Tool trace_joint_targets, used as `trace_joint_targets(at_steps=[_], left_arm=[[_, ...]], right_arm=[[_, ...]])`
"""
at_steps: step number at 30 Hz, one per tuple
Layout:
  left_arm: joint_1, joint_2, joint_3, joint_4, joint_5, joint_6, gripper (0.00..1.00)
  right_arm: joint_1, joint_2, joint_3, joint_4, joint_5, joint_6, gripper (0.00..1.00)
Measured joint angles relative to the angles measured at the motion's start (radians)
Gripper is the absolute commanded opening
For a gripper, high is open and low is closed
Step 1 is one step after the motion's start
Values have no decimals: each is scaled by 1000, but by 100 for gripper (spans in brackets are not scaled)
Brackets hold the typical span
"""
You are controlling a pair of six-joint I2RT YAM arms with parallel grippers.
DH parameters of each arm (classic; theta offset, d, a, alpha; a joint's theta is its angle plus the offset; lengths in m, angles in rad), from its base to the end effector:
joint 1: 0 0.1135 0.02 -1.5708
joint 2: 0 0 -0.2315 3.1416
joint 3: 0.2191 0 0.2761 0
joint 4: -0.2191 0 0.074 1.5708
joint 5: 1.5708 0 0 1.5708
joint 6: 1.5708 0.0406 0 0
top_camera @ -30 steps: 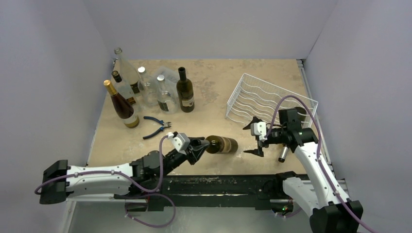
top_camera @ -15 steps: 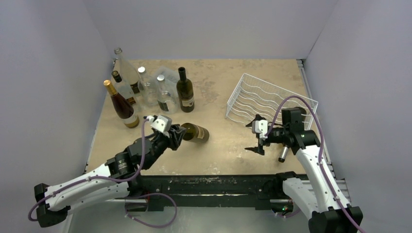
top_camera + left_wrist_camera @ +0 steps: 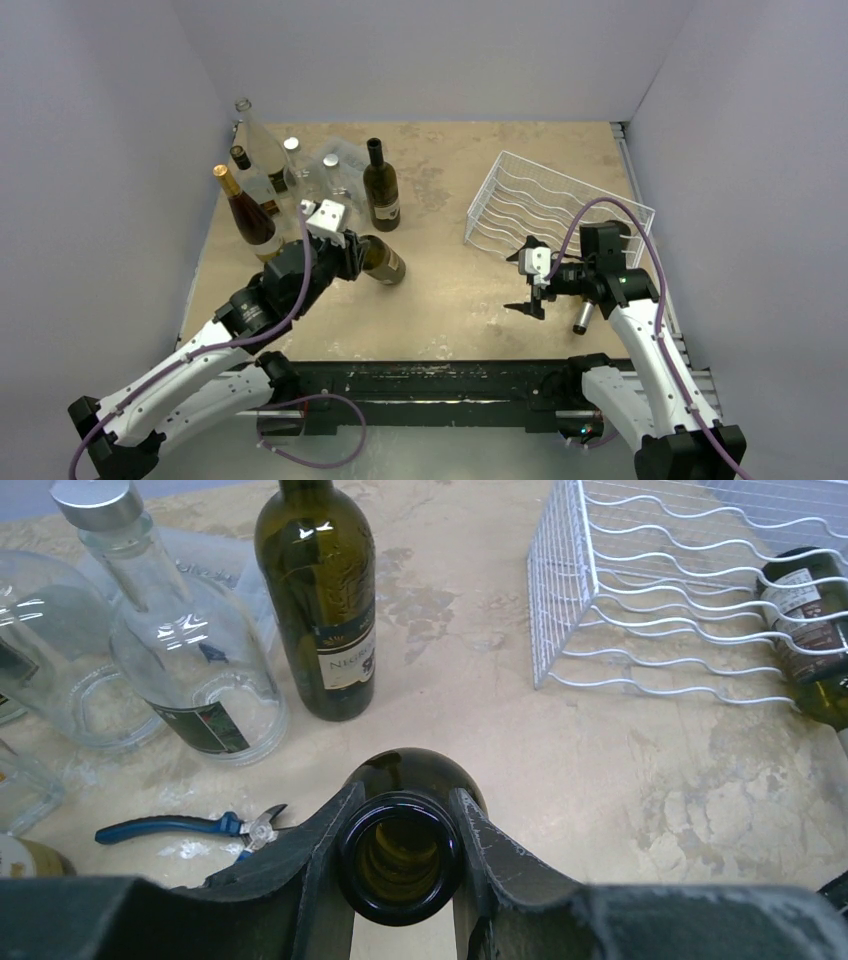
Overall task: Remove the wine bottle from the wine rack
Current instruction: Pick up the wine bottle from the wine rack, then place the wine bottle at the center of the board.
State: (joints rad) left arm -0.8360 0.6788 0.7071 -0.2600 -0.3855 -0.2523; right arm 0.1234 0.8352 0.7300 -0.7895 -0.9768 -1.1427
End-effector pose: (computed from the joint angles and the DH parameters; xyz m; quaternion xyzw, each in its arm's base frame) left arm 0.1562 -0.1501 0.3008 0.1076 0.7712 -0.1868 0.5989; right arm 0.1938 0.0579 0.2411 -0.6183 0.5796 0.2435 0.4716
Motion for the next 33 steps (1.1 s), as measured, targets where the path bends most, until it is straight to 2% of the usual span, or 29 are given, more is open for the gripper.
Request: trace_joint_targets(at_steps=[11,18,23,29,33], left_arm=[[212,241,206,-96,157,0,0],[274,354,297,-126,200,1,0],[299,409,340,-130,217,1,14],[318,463,386,-146,226,1,38],[319,471,401,-148,233,0,47]], right_arm=[[0,0,-2,4,15,1,99],[0,0,-2,5,18,1,99],[0,0,-2,5,18,1,99],[0,0,-3,5,18,1,99],[0,2,-3,5,18,1,99]])
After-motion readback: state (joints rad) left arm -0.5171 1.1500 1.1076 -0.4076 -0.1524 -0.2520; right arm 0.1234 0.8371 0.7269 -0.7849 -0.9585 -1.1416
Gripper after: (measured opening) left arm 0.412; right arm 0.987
